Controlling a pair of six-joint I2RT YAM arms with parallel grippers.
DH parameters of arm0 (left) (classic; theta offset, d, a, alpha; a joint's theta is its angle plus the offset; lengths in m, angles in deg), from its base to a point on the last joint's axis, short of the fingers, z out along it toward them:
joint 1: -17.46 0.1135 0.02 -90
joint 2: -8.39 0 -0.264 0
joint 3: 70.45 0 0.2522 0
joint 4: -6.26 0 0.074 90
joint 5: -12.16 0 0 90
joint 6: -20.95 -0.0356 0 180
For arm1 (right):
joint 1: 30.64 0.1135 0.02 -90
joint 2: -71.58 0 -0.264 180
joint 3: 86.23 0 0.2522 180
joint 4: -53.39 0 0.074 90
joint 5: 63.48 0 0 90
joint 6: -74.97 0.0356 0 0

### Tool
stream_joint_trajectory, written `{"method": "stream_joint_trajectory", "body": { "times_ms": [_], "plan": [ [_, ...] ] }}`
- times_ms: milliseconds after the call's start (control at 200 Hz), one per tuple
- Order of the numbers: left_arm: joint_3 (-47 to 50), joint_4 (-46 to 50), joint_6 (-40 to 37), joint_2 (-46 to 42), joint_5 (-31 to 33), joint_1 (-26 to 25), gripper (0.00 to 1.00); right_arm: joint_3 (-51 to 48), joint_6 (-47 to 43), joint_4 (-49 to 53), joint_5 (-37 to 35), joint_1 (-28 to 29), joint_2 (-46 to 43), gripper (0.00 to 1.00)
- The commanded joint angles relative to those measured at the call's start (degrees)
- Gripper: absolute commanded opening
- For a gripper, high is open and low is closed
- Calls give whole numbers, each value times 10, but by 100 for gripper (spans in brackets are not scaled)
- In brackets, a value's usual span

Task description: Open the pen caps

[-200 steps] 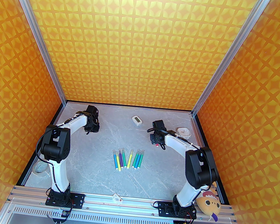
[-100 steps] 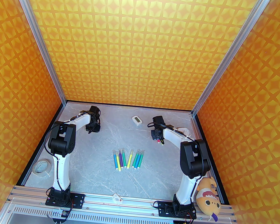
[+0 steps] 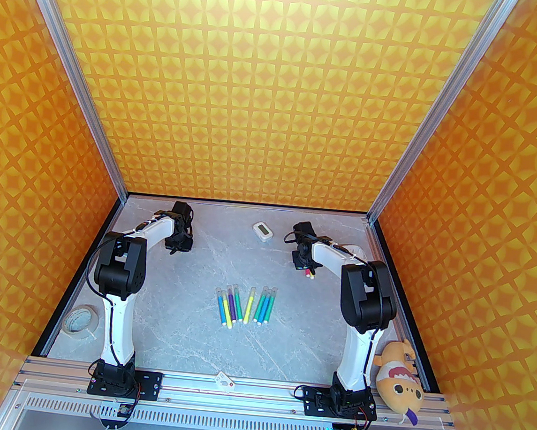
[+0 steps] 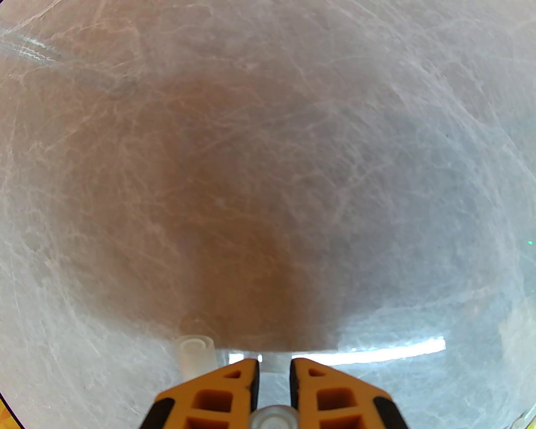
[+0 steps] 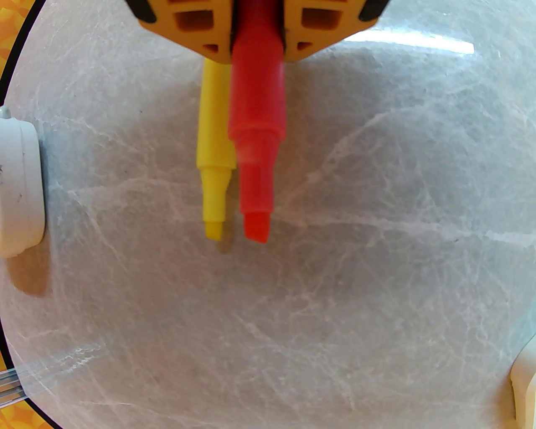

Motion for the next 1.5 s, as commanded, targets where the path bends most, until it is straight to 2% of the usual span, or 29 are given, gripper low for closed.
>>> {"method": "stream_joint_trajectory", "body": {
  "times_ms": [0, 400, 855, 1325, 1495],
  "plan": [
    [-12, 12, -10, 10, 9, 1, 16, 15, 0, 17, -10, -4, 10, 7],
    [3, 12, -8, 0, 10, 1, 23, 20, 2, 22, -8, -8, 17, 14],
    [20, 18, -9, -34, 10, 1, 26, 19, -2, 24, -1, -9, 20, 21],
    [36, 24, -11, -118, -10, -4, 31, 23, -2, 27, 7, -10, 21, 26],
    [102, -8, 1, -177, -33, -10, 35, 23, 0, 28, 15, -9, 17, 28]
  ]
}}
